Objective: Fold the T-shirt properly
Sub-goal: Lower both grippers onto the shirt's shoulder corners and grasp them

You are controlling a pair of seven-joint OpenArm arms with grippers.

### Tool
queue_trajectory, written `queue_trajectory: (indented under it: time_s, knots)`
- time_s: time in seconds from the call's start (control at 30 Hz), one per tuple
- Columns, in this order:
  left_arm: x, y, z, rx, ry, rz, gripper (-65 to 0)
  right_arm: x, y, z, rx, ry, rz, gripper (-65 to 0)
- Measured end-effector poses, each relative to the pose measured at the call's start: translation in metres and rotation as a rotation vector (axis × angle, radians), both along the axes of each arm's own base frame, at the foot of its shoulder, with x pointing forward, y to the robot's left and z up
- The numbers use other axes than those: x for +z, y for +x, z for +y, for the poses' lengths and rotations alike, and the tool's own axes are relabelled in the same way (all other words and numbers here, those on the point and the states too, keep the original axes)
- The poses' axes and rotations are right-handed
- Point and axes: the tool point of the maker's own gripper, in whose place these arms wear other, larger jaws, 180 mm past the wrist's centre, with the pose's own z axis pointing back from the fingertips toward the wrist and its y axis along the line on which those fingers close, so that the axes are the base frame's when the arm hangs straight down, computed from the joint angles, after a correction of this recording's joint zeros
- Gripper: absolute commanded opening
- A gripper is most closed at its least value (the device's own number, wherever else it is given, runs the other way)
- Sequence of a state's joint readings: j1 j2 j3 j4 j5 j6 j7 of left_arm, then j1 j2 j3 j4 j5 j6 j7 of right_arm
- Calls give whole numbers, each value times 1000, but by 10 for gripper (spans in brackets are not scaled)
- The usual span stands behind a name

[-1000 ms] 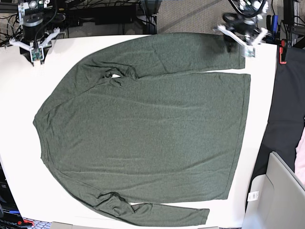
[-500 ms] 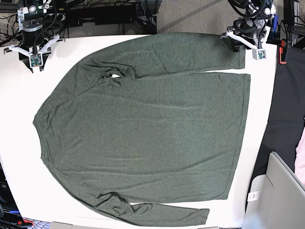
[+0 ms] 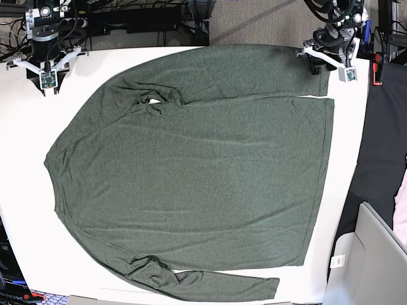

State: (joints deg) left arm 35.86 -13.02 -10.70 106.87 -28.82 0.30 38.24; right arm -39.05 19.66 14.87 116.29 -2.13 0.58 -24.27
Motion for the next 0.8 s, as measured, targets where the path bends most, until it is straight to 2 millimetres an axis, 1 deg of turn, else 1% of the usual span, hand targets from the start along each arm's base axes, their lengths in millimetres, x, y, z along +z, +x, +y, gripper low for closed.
queue_trajectory:
  time_s: [0.03, 0.13, 0.23, 0.27, 0.4, 0.5, 0.57, 0.63, 0.7, 0.8]
  knots:
    - [-1, 0, -4, -10, -4, 2, -415, 0, 0, 0, -1, -1, -1, -487]
    - [-1, 3, -13, -28, -17, -7, -536, 0, 0, 0, -2, -1, -1, -486]
    - [-1, 4, -16, -33, -29, -11, -637, 0, 0, 0, -2, -1, -1, -486]
    - [-1, 4, -17, -35, -31, -12, -650, 0, 0, 0, -3, 0, 0, -486]
    - [2, 5, -19, -43, -37, -9, -650, -1, -2, -1, -7, -1, 8, -486]
    - [6, 3, -25, -77, -50, 14, -650, -9, -5, -6, -51, 9, 64, -485]
    - [8, 3, -26, -79, -52, 14, -650, -11, 2, -6, -104, 66, 63, -485]
    - [8, 3, -27, -79, -53, 13, -650, -19, 7, 2, -147, 173, 94, -480]
    - [8, 3, -27, -82, -55, 13, -650, -24, 10, 8, -168, 247, 125, -434]
    - [8, 3, -27, -79, -57, 15, -650, -30, 16, 21, -175, 363, 165, -338]
